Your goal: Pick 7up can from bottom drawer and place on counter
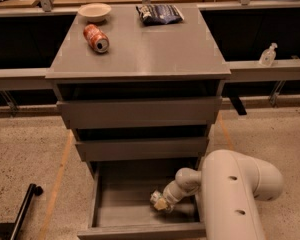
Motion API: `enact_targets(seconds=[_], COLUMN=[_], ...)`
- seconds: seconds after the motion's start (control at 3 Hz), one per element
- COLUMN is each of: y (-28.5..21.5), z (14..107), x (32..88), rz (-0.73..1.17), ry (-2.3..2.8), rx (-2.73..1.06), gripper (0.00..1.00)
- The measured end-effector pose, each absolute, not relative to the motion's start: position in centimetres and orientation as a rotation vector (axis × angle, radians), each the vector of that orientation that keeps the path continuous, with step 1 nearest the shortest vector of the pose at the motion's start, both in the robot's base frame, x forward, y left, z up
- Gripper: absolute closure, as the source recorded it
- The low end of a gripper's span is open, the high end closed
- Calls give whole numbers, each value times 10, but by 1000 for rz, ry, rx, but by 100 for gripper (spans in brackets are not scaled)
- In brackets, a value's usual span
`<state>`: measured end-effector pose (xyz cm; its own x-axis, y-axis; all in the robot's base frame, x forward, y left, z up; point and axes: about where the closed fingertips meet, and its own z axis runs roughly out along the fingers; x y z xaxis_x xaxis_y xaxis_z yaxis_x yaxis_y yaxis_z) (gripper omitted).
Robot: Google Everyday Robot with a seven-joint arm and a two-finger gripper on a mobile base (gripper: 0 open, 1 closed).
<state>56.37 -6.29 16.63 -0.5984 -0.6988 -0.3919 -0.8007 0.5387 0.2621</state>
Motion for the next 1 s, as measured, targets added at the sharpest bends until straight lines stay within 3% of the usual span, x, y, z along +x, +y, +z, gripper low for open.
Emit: enact_targets(seconds=[1.0], y=[-28], z=[322], x=[548], rz=[699], ry=[2229], rx=[-1538], gripper=[100])
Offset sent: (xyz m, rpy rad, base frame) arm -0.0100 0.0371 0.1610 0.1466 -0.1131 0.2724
